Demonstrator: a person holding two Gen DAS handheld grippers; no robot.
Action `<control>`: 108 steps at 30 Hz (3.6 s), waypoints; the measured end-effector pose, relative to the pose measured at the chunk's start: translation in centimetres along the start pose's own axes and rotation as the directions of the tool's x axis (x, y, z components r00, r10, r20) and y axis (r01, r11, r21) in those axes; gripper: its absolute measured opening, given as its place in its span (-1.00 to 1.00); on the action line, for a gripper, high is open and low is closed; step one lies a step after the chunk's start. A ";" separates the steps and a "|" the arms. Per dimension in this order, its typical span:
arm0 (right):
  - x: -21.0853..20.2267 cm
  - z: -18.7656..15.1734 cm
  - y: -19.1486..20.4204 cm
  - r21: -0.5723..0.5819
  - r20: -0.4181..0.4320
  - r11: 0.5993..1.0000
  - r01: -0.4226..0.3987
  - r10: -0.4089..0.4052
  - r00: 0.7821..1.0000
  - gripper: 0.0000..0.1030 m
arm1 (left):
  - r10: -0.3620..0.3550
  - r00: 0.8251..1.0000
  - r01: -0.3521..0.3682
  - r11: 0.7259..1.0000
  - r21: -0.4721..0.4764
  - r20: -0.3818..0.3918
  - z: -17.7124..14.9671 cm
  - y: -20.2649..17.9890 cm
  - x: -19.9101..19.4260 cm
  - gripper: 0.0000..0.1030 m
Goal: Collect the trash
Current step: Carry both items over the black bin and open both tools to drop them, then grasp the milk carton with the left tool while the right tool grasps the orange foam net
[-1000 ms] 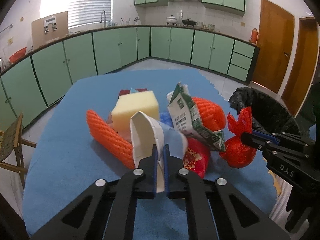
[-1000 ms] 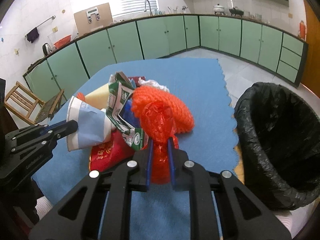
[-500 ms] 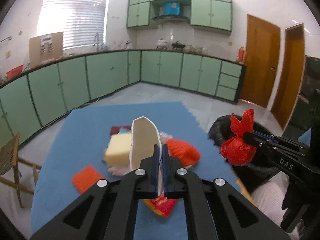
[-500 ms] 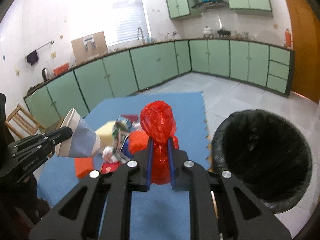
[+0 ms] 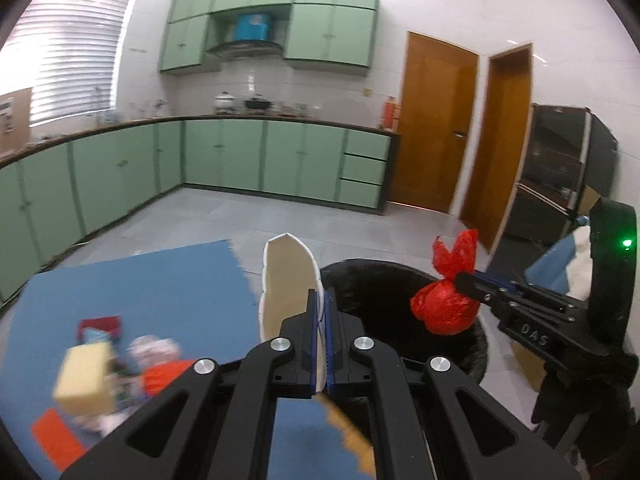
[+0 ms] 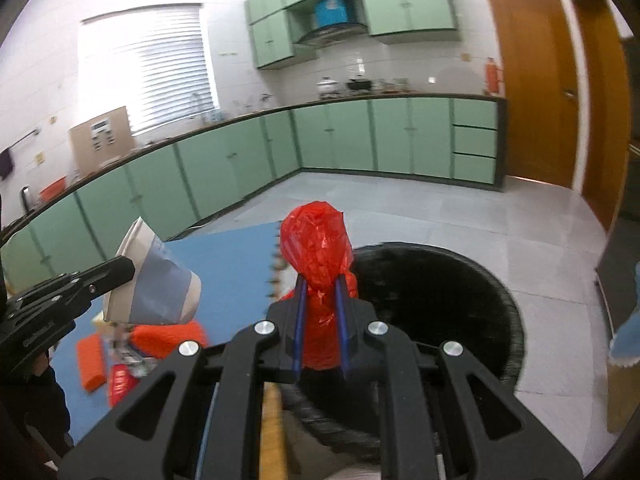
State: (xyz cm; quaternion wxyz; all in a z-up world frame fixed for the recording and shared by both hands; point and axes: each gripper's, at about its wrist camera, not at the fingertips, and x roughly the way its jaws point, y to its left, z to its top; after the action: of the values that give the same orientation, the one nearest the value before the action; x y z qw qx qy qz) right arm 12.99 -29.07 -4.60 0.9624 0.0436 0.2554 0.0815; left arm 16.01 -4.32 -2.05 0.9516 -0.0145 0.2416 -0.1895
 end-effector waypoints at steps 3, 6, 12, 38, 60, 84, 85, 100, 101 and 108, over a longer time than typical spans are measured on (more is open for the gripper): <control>1.1 -0.2 -2.9 0.016 -0.013 0.999 0.047 -0.047 0.999 -0.76 | -0.036 0.999 0.036 0.999 0.015 -0.007 0.6 -1.9 3.1 -0.94; 2.5 -0.9 -5.5 0.039 -0.038 0.996 0.078 -0.077 0.996 -0.76 | -0.055 0.998 0.055 0.998 0.022 -0.021 0.8 -3.5 6.0 -0.94; 5.4 -2.4 -8.8 0.053 -0.090 0.991 0.126 -0.121 0.989 -0.76 | -0.072 0.994 0.076 0.996 0.043 -0.085 -0.1 -6.1 10.7 -0.94; 2.8 -3.1 1.5 0.061 -0.030 0.998 0.034 -0.032 0.999 0.76 | 0.196 0.980 -0.197 0.980 -0.037 -0.025 -2.2 5.0 -0.6 0.28; 10.3 -6.5 20.3 -0.159 -0.201 0.955 -0.251 0.218 0.955 0.63 | 0.489 0.869 -0.495 0.858 -0.135 -0.078 -9.0 16.0 -6.8 0.28; 10.1 -6.6 19.7 -0.156 -0.265 0.925 -0.347 0.299 0.917 -0.66 | 0.430 0.900 -0.437 0.886 -0.158 -0.076 -9.1 15.0 -6.5 0.28; 9.8 -6.4 19.3 -0.157 -0.259 0.927 -0.339 0.293 0.920 -0.66 | 0.422 0.903 -0.429 0.889 -0.159 -0.075 -9.1 14.8 -6.5 0.28; 8.0 -6.1 15.5 -0.121 -0.219 0.952 -0.279 0.249 0.943 -0.66 | 0.360 0.926 -0.372 0.922 -0.107 -0.114 -9.1 12.0 -1.9 -0.34; 7.9 -6.2 15.3 -0.119 -0.217 0.953 -0.279 0.249 0.944 -0.66 | 0.357 0.927 -0.369 0.924 -0.105 -0.117 -9.1 11.9 -1.5 -0.47; 7.0 -5.9 14.7 -0.105 -0.203 0.958 -0.269 0.244 0.948 -0.66 | 0.343 0.932 -0.354 0.930 -0.095 -0.117 -8.6 11.5 -0.7 -0.87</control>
State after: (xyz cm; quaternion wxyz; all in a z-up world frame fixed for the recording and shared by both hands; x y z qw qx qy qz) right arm 14.08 -13.09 -11.24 0.9159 0.0054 0.3314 0.2264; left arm 15.45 7.14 -10.72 0.9546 -0.0167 0.2975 -0.0040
